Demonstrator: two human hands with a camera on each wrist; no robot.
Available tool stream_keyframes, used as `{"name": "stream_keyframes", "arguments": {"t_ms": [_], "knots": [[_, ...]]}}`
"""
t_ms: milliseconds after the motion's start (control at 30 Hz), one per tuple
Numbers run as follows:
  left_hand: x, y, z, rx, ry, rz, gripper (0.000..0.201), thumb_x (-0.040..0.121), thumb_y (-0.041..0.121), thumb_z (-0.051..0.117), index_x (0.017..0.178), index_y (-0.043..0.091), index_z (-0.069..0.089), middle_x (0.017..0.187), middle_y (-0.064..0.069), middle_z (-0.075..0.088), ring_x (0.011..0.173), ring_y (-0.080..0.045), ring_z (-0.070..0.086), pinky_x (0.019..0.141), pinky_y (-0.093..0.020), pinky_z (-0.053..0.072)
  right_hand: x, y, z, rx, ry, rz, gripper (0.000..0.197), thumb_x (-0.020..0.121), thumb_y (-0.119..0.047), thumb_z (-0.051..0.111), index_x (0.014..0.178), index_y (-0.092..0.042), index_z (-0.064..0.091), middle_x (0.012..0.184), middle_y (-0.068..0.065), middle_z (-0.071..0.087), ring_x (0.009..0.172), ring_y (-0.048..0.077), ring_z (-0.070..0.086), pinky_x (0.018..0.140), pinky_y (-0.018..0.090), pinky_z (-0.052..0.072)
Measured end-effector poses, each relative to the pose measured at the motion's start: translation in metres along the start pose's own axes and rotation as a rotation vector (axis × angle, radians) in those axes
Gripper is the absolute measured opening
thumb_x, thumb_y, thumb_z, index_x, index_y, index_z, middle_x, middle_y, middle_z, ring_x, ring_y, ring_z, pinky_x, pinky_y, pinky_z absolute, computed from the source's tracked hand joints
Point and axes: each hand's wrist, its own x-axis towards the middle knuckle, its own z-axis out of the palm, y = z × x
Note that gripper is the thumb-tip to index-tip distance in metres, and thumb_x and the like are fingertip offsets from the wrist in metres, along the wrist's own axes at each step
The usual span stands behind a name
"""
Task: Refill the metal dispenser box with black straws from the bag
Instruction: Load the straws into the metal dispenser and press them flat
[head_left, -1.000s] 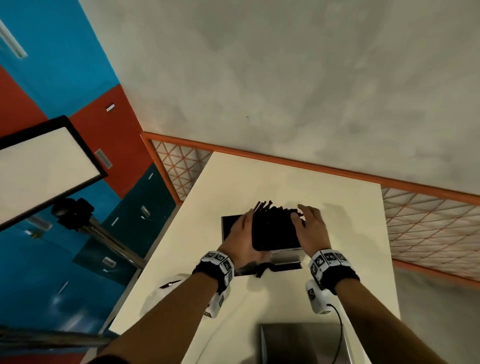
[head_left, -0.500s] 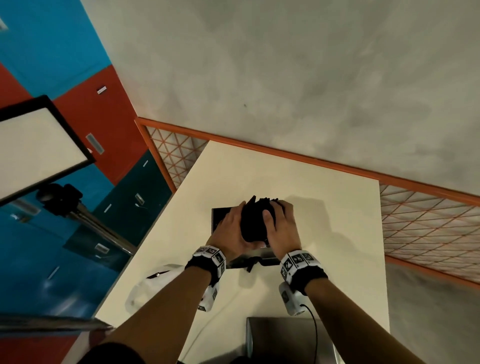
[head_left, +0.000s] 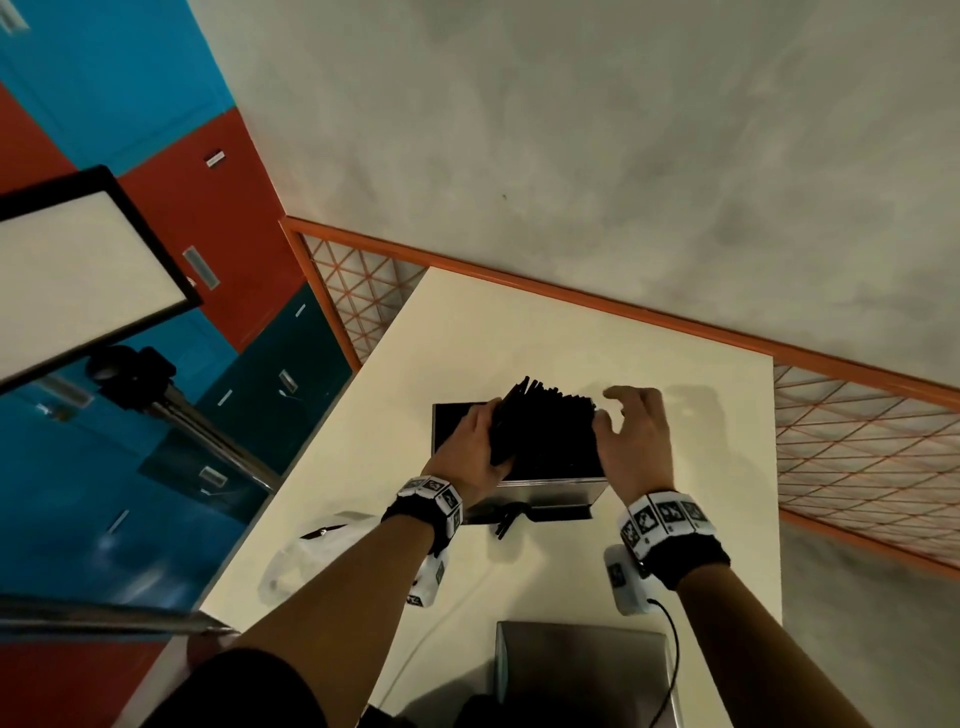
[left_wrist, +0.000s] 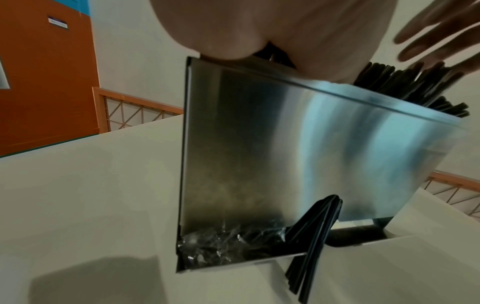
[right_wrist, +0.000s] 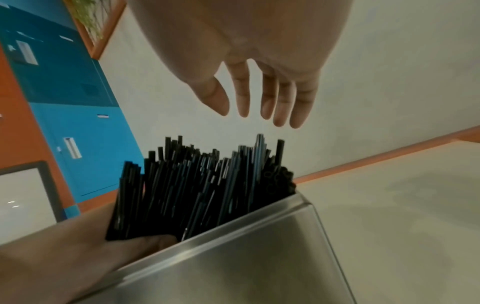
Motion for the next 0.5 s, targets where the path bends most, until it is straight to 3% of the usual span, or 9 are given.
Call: {"name": "stream_keyframes", "arguments": {"t_ms": [67, 200, 333, 500], "knots": [[0.0, 0.0, 0.001, 0.013, 0.009, -0.004, 0.086, 0.089, 0.035, 0.071, 0.156, 0.02, 0.02, 0.152, 0.001, 0.035, 0.134, -0.021, 0.048, 0.11, -0.033, 0.044, -0.008, 0.006, -0.005, -0.027, -0.02, 0.079, 0.025, 0.093, -0.025, 0.057, 0.116, -0.016, 0.06, 0.121, 0.004, 0.05, 0.106, 0.028, 0.057, 0.087, 0.035, 0.048], [0.0, 0.001, 0.002, 0.03, 0.006, -0.01, 0.083, 0.091, 0.037, 0.067, 0.157, 0.02, 0.019, 0.152, 0.002, 0.033, 0.134, -0.02, 0.047, 0.11, -0.036, 0.045, -0.022, 0.015, -0.002, -0.099, -0.223, 0.229, 0.048, 0.091, -0.049, 0.057, 0.121, -0.011, 0.055, 0.114, 0.008, 0.058, 0.106, 0.029, 0.056, 0.084, 0.036, 0.046], [0.0, 0.001, 0.002, 0.029, 0.011, -0.017, 0.084, 0.09, 0.038, 0.067, 0.157, 0.021, 0.019, 0.152, 0.002, 0.034, 0.134, -0.02, 0.046, 0.11, -0.035, 0.045, -0.031, 0.011, 0.012, -0.112, -0.249, 0.233, 0.045, 0.085, -0.051, 0.063, 0.104, -0.01, 0.061, 0.101, 0.007, 0.057, 0.097, 0.029, 0.057, 0.081, 0.038, 0.048], [0.0, 0.002, 0.002, 0.014, -0.003, -0.022, 0.088, 0.088, 0.042, 0.068, 0.157, 0.022, 0.017, 0.152, 0.003, 0.034, 0.131, -0.021, 0.049, 0.106, -0.038, 0.048, -0.031, -0.004, 0.025, -0.182, -0.309, 0.166, 0.048, 0.08, -0.049, 0.067, 0.106, -0.009, 0.06, 0.1, 0.007, 0.06, 0.094, 0.029, 0.058, 0.08, 0.036, 0.05]]}}
